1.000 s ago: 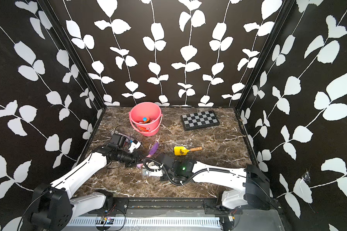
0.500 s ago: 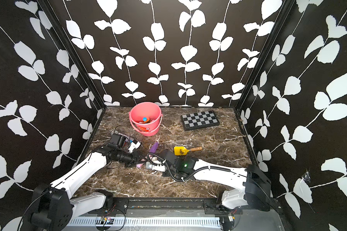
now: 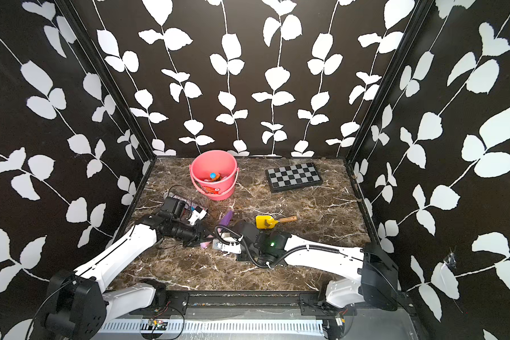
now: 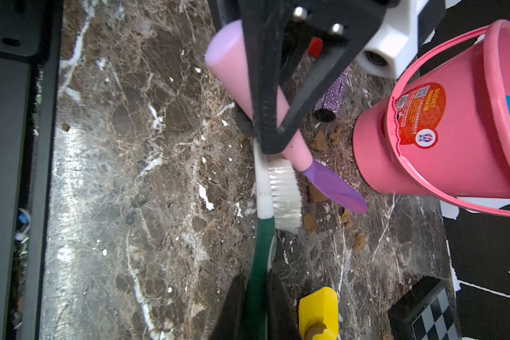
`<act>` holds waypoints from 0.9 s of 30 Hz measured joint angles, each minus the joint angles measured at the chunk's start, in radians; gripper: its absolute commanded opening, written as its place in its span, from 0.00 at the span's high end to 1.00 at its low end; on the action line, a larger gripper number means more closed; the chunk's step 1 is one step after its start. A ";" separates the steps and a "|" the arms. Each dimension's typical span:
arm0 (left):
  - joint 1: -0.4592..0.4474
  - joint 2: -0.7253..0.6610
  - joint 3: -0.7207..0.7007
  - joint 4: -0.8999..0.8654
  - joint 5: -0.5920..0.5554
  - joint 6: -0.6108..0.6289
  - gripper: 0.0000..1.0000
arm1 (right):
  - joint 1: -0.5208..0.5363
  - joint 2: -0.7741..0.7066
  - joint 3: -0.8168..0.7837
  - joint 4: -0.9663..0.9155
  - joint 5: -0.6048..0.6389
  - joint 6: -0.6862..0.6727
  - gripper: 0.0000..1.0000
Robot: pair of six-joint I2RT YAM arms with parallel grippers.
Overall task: Brush the soil off the hand trowel and place it into the bucket
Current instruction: Brush off the soil from the hand trowel.
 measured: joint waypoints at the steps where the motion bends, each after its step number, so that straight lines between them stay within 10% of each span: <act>1: 0.001 0.000 0.000 0.000 0.000 0.000 1.00 | -0.001 0.010 0.005 0.000 0.016 0.000 1.00; 27: 0.001 0.015 0.019 -0.046 0.030 0.049 1.00 | -0.020 -0.049 -0.130 0.128 0.092 -0.094 1.00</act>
